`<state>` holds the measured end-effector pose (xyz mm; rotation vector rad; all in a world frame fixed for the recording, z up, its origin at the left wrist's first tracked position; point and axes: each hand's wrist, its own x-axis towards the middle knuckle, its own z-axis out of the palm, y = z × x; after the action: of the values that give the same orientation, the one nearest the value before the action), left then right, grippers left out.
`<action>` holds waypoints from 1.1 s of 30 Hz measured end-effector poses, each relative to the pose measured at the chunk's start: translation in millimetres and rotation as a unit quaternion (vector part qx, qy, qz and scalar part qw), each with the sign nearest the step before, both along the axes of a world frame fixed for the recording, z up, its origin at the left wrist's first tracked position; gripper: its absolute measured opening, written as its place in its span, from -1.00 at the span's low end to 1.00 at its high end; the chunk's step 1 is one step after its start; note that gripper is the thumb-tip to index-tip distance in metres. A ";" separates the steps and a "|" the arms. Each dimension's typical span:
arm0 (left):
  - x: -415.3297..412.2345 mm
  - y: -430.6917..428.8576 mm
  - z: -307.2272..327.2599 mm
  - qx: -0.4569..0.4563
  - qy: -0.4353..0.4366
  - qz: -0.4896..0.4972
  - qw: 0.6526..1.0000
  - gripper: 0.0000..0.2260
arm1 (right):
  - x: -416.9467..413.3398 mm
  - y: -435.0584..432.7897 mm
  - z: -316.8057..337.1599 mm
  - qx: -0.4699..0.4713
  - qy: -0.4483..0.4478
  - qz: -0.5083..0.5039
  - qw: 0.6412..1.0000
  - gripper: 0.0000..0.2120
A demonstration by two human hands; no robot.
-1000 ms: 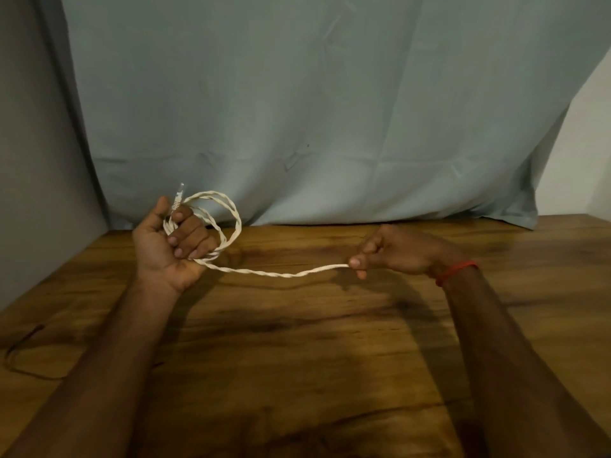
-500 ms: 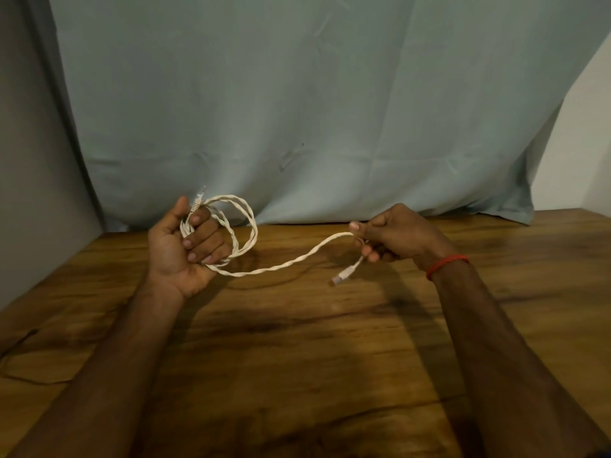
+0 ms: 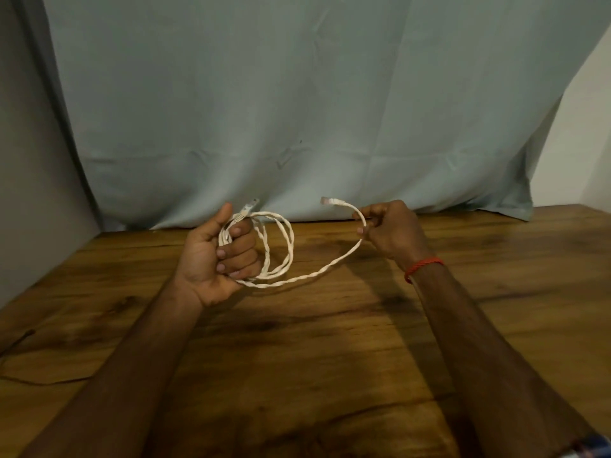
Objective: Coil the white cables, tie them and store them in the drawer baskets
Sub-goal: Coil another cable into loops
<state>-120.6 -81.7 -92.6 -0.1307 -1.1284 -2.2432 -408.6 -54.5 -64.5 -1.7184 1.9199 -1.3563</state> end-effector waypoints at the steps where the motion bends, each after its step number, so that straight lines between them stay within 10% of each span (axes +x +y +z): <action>1: -4.1 0.6 -1.5 0.004 -0.009 -0.007 1.000 -0.61 | 2.2 0.5 -0.3 -0.028 0.011 -0.006 1.000 -0.78; 17: -39.7 27.2 -5.8 -0.006 -0.220 0.100 0.970 -0.23 | 59.1 13.2 -5.2 -0.381 0.252 0.127 0.880 -0.76; 24: -41.1 26.9 -9.5 -0.066 -0.240 0.143 0.958 -0.53 | 75.1 19.5 -6.2 -0.329 0.292 0.202 0.875 -0.71; 33: -36.6 20.4 -9.1 -0.065 -0.154 0.077 0.983 -0.79 | 66.5 19.4 -3.5 -0.116 0.067 0.283 0.950 -0.62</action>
<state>-157.2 -61.3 -101.6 0.2504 -1.3965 -2.0987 -342.1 -35.1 -68.0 -2.2885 1.1937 -1.2895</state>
